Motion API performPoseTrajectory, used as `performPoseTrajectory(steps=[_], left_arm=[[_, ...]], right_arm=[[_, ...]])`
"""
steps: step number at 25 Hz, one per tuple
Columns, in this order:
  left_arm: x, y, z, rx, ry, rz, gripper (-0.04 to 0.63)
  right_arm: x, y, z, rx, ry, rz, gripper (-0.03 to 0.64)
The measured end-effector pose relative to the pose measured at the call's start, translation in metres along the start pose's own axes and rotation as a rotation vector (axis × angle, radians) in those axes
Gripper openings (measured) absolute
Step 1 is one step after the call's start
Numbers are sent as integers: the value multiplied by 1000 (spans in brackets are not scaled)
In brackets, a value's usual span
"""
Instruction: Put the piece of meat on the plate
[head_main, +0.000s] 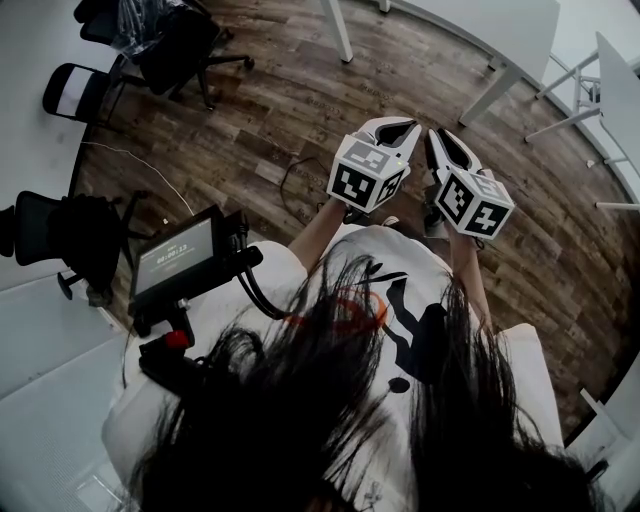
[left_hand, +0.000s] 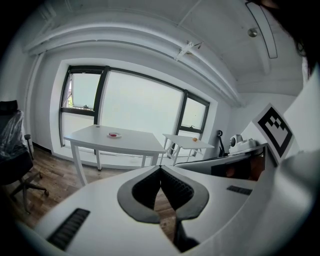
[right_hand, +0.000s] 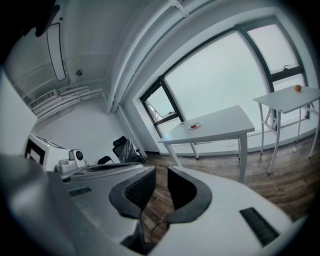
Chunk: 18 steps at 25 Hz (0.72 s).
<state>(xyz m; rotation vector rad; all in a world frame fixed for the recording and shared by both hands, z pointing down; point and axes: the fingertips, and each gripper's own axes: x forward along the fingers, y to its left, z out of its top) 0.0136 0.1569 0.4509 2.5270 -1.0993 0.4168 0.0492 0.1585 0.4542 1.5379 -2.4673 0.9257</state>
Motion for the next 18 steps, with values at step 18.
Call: performPoseTrajectory(steps=[18], left_arm=[[-1, 7, -2, 12, 8, 15, 6]], right_arm=[[7, -1, -2, 7, 4, 1, 78]])
